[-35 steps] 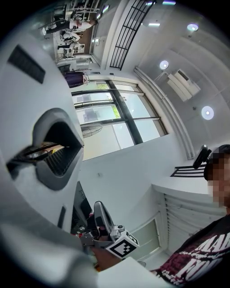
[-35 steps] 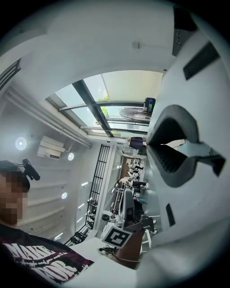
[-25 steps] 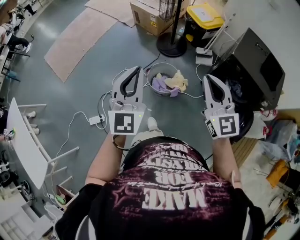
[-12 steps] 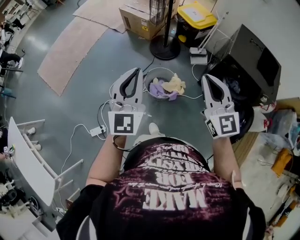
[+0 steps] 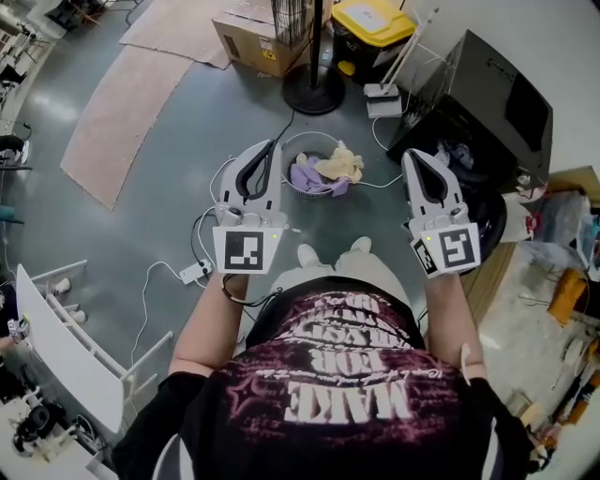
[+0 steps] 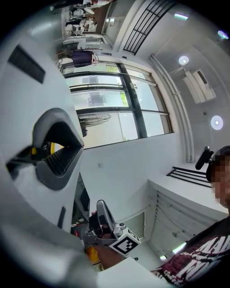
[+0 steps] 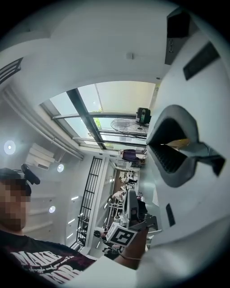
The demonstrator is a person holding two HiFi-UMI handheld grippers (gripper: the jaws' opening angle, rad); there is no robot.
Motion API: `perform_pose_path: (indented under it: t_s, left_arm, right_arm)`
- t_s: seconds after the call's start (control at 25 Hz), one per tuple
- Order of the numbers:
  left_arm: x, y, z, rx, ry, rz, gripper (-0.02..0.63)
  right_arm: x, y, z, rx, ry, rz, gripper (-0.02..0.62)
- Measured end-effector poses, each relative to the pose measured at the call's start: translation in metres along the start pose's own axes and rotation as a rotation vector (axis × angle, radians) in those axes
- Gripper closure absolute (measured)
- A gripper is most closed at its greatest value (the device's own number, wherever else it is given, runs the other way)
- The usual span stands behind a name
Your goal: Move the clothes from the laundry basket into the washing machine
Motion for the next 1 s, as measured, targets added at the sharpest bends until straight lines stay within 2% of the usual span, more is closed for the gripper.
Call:
perform_pose_path:
  t_s: [0.2, 0.48, 0.68, 1.0]
  left_arm:
    - [-0.006, -0.020, 0.005, 0.001, -0.001, 0.047, 0.601]
    - [-0.028, -0.046, 0.007, -0.050, -0.014, 0.079, 0.601]
    - [-0.048, -0.063, 0.010, -0.035, 0.001, 0.097, 0.601]
    - [-0.088, -0.093, -0.003, -0.044, -0.056, 0.124, 0.601]
  right_arm:
    - [-0.001, -0.019, -0.003, -0.037, -0.012, 0.021, 0.589]
    - [-0.018, -0.058, -0.011, -0.065, 0.012, 0.044, 0.591]
    - [-0.033, -0.092, -0.020, -0.107, 0.019, 0.064, 0.591]
    - [-0.065, -0.140, -0.037, -0.163, 0.032, 0.093, 0.591]
Point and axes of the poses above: the fingertips, and each gripper's own axes: x backward along the fingers, z to its left, y out of its top, the point moved 2 cm from there along x, backward along the fingers, and after that the axes turned 11 degrees about x, right-handed, at the moved point
